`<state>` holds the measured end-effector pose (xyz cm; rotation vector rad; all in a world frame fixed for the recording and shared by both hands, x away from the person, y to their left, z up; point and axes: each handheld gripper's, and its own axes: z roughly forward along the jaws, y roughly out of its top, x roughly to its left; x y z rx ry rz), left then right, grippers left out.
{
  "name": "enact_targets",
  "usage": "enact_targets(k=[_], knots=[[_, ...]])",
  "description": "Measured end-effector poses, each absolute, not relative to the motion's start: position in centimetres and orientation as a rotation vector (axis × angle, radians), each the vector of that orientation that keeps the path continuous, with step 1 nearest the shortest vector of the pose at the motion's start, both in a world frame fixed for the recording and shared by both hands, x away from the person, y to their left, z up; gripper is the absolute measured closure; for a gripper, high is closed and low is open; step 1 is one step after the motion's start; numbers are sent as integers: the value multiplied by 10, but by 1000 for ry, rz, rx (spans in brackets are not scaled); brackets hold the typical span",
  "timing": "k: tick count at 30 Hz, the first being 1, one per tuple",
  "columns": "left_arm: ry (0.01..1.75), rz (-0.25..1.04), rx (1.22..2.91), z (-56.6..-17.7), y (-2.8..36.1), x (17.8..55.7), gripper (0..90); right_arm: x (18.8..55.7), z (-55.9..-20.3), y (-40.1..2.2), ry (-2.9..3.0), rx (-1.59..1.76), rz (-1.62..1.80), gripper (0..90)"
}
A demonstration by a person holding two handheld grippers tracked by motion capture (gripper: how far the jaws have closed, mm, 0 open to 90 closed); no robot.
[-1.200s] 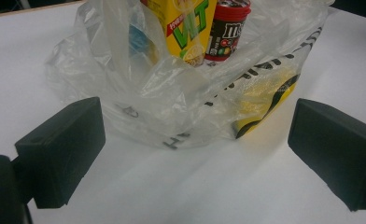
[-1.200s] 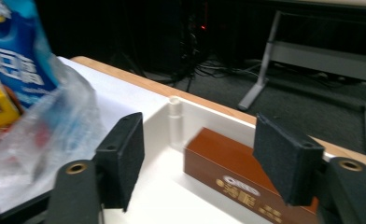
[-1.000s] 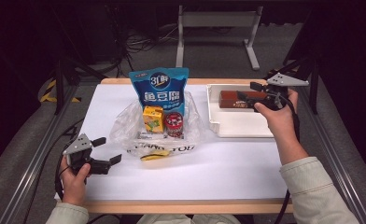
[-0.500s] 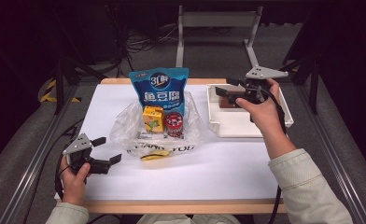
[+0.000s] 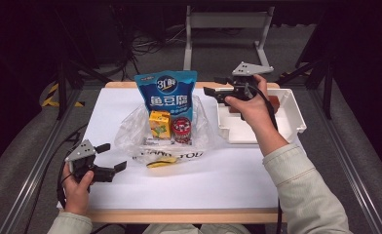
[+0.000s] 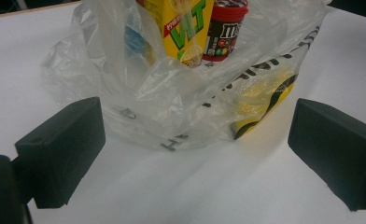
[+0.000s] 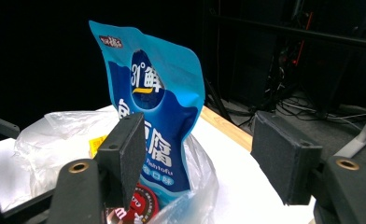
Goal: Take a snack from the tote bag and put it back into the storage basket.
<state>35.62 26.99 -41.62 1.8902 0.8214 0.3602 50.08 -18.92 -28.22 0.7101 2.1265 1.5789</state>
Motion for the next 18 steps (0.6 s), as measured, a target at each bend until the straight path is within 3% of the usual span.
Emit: enact_targets(k=[18], knots=[[810, 362, 1888, -416, 271, 357, 44, 533, -302, -156, 2161, 728, 1582, 349]])
